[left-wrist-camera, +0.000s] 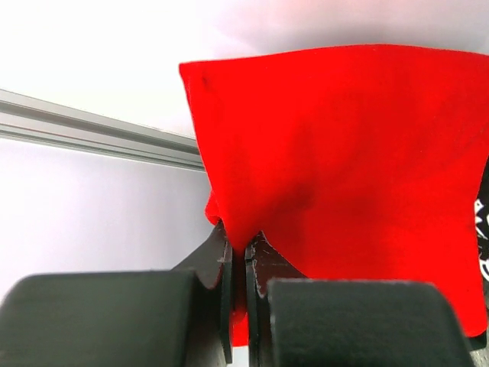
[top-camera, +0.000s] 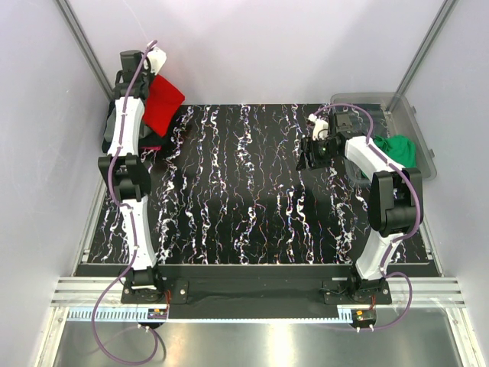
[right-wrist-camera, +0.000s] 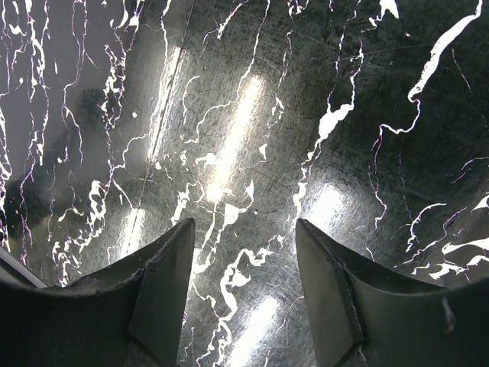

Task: Fold and stack the t-shirts
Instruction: Neatly place the folded tshirt to the corner

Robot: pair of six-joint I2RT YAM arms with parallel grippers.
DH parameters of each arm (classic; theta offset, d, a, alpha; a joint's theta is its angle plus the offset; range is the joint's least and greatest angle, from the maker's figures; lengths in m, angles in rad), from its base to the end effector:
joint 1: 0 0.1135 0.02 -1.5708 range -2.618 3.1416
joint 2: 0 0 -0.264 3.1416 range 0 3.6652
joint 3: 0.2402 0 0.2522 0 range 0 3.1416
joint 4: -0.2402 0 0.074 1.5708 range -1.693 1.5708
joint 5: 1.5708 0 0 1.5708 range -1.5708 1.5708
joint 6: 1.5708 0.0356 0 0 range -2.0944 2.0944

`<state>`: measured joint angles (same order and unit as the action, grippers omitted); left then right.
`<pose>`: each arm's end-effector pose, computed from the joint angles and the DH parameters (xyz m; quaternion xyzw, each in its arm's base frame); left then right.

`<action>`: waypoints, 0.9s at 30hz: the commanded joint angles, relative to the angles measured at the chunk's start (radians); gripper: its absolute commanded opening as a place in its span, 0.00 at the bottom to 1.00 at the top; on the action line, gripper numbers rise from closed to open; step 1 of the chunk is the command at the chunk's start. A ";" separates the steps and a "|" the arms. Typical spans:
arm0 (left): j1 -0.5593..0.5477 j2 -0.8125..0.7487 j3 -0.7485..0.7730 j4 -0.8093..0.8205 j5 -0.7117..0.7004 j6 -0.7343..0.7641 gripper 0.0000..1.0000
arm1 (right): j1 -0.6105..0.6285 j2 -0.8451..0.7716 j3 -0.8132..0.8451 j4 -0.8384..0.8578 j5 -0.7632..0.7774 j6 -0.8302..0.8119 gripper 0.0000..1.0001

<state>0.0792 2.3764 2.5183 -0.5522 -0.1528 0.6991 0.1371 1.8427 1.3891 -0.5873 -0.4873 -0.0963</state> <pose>0.5424 0.0485 0.3469 0.2145 0.8069 0.2665 0.4815 0.3847 0.0699 0.2234 -0.1718 0.9229 0.2380 0.2493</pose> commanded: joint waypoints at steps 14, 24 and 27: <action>-0.039 -0.114 -0.041 0.075 -0.065 -0.006 0.00 | -0.001 0.030 0.087 0.046 -0.016 0.023 0.63; -0.073 -0.146 -0.030 0.087 -0.088 -0.010 0.00 | -0.001 0.006 0.056 0.058 -0.017 0.018 0.63; -0.075 -0.164 -0.029 0.089 -0.097 -0.006 0.00 | 0.001 0.003 0.044 0.060 -0.020 0.018 0.63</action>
<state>0.0074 2.3379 2.4660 -0.5434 -0.2123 0.6979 0.1371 1.8774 1.4326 -0.5621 -0.4904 -0.0784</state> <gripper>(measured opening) 0.049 0.625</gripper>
